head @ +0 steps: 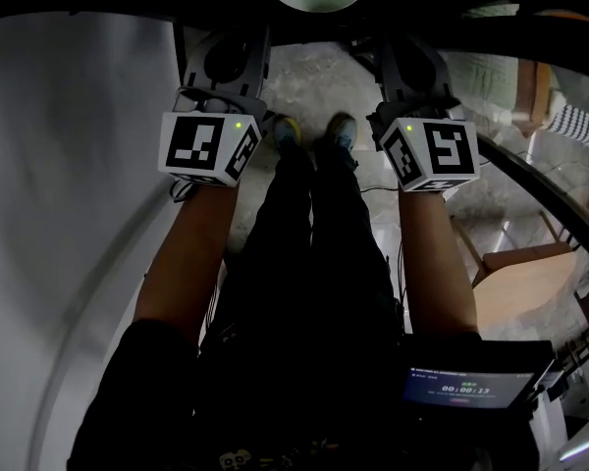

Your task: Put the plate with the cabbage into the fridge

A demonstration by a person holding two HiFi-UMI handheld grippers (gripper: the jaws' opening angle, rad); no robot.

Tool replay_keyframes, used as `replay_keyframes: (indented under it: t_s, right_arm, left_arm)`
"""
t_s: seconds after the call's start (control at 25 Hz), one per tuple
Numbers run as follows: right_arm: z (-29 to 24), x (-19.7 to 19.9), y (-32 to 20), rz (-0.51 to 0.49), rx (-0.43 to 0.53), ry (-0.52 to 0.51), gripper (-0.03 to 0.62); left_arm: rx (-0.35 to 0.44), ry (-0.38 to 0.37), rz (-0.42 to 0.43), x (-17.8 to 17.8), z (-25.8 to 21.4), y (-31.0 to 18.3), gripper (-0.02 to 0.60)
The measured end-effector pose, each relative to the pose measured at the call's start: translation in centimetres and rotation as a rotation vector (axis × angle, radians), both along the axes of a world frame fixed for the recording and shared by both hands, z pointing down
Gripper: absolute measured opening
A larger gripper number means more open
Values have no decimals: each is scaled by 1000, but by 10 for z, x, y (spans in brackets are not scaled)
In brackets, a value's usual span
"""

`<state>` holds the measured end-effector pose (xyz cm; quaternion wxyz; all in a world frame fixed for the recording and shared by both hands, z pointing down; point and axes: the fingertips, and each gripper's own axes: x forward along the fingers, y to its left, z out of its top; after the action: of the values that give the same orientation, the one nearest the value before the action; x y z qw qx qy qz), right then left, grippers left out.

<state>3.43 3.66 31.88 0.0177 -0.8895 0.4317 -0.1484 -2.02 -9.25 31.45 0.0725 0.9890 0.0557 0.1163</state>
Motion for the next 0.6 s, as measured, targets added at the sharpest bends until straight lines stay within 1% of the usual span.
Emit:
replay_keyframes:
  t_s: [0.12,0.32,0.6]
  right_arm:
    - [-2,0,6,10,-23,43,6]
    - [3,-3,19,10,-35,52,6]
    - [-2,-5,13,-3,-23,55,6]
  left_arm:
    - [18,18,-4,-7,-3,2,11]
    - [9,24,-11,-13,1,19,11]
    - [4,27,-10,-9,0,25,11]
